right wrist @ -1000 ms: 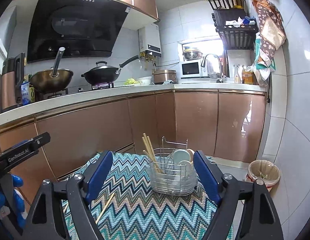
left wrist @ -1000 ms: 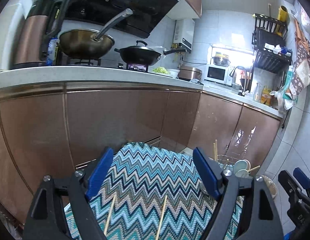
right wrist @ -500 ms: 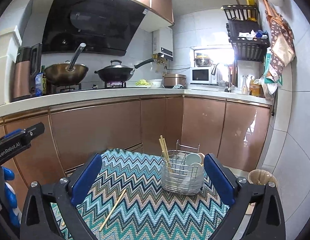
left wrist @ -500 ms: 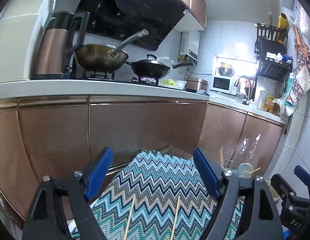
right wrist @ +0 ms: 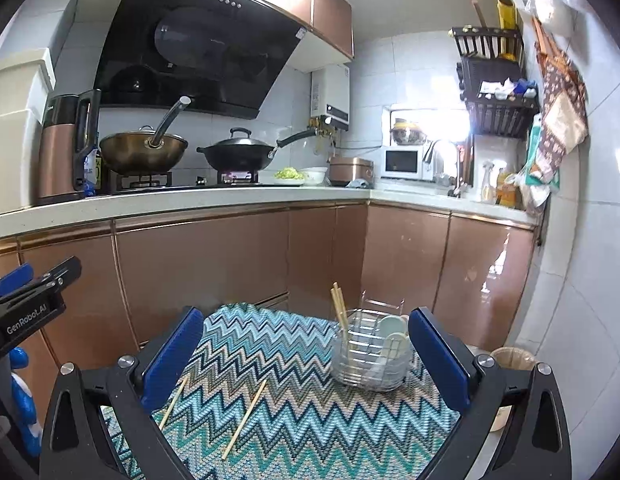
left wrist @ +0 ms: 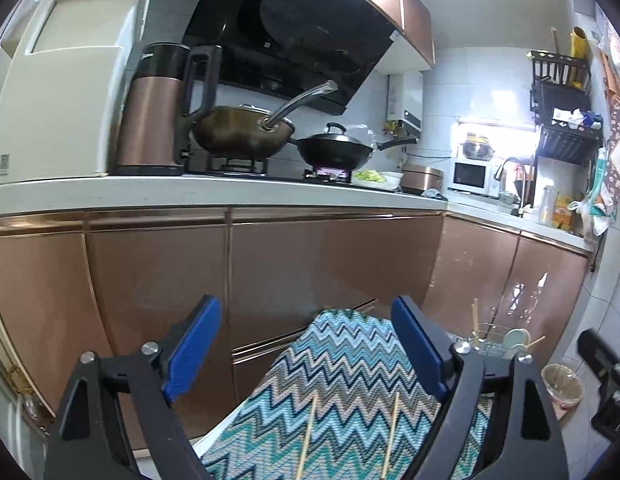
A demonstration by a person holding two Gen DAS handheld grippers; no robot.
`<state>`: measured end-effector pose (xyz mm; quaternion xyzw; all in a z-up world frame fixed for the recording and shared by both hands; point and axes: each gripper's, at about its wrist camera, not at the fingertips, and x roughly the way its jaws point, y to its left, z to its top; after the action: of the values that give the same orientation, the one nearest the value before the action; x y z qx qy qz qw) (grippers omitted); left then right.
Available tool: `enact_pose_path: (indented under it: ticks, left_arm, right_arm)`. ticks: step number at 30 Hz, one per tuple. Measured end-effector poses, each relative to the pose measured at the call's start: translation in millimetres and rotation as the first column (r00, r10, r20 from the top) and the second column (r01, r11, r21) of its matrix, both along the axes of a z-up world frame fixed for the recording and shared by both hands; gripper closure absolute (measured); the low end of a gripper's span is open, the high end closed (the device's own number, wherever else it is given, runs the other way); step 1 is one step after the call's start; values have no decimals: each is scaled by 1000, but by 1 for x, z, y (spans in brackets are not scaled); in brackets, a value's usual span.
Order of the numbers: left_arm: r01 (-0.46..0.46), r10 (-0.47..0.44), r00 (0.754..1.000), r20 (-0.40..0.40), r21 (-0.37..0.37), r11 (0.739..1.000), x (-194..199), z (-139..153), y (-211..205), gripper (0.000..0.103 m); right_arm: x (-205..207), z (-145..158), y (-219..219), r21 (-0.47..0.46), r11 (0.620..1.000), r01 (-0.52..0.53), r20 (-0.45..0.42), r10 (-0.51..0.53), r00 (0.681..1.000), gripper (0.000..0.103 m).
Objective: Organize utensils
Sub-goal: 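Move both grippers down toward the last two chopsticks on the mat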
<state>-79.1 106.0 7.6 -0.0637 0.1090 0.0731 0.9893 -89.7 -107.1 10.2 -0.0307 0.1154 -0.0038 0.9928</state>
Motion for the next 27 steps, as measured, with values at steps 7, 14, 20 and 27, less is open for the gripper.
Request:
enact_pose_path:
  ticks: [7, 14, 20, 27]
  left_arm:
    - [-40, 40, 999, 12, -2, 999, -14, 2, 17, 13]
    - [-50, 51, 998, 28, -8, 999, -22, 3, 27, 12]
    - [-39, 39, 999, -7, -19, 999, -11, -5, 28, 12]
    - [-32, 30, 995, -91, -23, 999, 15, -27, 27, 12]
  right_arm:
    - [-17, 7, 11, -37, 999, 27, 34, -26, 999, 0]
    - [-26, 13, 15, -55, 998, 22, 69, -18, 997, 0]
    - [-18, 10, 16, -54, 998, 13, 42, -11, 999, 0]
    - [8, -5, 6, -17, 1000, -16, -39, 15, 999, 0]
